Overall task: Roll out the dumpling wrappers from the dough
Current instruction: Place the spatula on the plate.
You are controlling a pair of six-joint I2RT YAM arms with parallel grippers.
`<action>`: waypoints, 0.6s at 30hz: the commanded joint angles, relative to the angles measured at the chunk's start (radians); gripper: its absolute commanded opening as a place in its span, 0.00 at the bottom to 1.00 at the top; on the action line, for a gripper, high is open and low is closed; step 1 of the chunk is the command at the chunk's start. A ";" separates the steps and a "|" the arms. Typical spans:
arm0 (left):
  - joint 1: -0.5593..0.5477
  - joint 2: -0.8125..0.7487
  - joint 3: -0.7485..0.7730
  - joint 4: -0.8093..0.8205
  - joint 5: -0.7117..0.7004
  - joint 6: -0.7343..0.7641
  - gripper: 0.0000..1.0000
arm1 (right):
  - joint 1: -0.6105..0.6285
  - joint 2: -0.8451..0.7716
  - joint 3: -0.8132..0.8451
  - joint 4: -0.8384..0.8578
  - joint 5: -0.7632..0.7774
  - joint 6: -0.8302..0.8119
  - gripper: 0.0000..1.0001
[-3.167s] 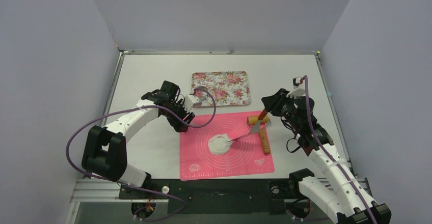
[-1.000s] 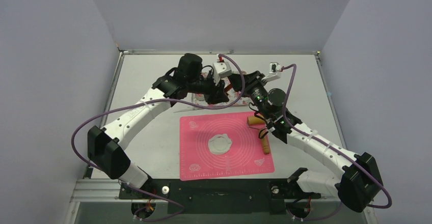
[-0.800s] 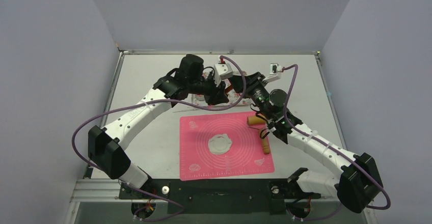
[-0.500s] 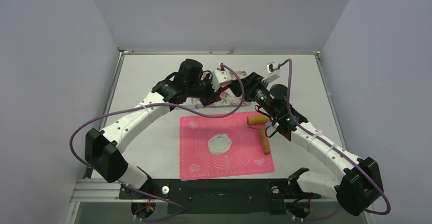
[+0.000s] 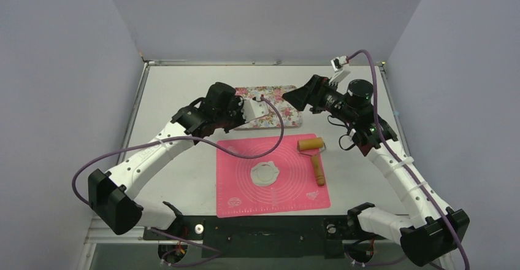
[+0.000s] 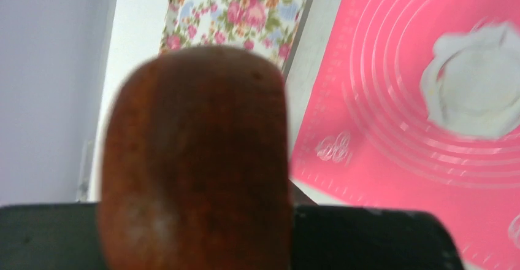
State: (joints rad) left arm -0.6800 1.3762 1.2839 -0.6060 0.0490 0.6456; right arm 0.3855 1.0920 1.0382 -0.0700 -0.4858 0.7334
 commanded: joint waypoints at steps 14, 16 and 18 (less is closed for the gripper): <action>-0.095 -0.050 -0.014 -0.038 -0.438 0.401 0.00 | -0.026 0.063 0.172 -0.370 0.001 -0.220 0.86; -0.131 -0.071 -0.043 0.011 -0.495 0.547 0.00 | -0.027 0.066 0.189 -0.408 0.008 -0.236 0.85; -0.162 -0.127 -0.104 0.106 -0.490 0.700 0.00 | -0.027 0.066 0.179 -0.416 -0.014 -0.237 0.85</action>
State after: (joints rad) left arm -0.7929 1.3296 1.2316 -0.6819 -0.3275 1.0092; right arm 0.3656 1.1675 1.1690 -0.4309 -0.5117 0.5339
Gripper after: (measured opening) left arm 0.139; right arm 0.855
